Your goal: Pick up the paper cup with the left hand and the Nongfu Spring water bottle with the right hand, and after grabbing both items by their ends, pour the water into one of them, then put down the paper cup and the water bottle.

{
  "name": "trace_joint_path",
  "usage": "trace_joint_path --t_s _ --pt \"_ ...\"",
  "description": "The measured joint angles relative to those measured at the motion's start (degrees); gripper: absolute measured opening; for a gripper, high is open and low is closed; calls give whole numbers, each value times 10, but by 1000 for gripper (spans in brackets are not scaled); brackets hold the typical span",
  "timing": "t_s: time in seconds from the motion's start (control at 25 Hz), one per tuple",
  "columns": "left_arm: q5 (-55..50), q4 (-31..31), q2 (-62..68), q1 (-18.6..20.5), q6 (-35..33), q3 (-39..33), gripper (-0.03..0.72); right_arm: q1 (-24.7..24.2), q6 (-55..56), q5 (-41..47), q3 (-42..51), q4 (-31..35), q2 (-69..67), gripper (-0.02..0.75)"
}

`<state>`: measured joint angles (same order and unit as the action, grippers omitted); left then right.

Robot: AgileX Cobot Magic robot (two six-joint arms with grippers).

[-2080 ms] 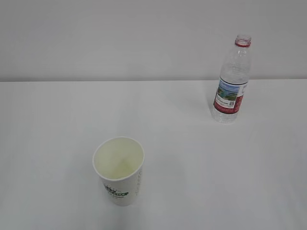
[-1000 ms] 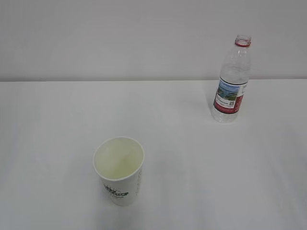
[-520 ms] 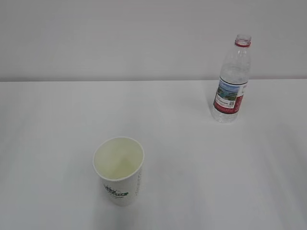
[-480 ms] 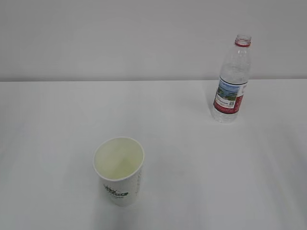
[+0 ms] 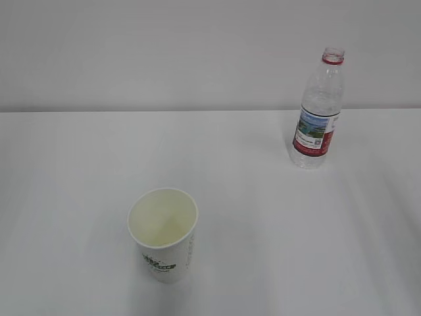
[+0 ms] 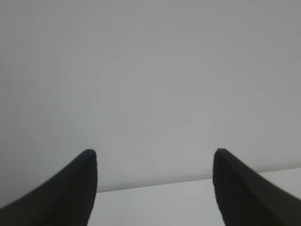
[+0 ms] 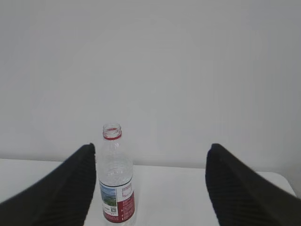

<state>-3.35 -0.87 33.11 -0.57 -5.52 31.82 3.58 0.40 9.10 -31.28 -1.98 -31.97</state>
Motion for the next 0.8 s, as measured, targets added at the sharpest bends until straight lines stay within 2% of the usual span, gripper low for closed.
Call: trace_joint_path --t_s 0.32,0.8 --pt "58 1 76 0 0 0 561 0 0 -91 0 0 -63 549" --pt "273 1 231 0 0 0 561 0 0 -233 0 -1 -184 549"
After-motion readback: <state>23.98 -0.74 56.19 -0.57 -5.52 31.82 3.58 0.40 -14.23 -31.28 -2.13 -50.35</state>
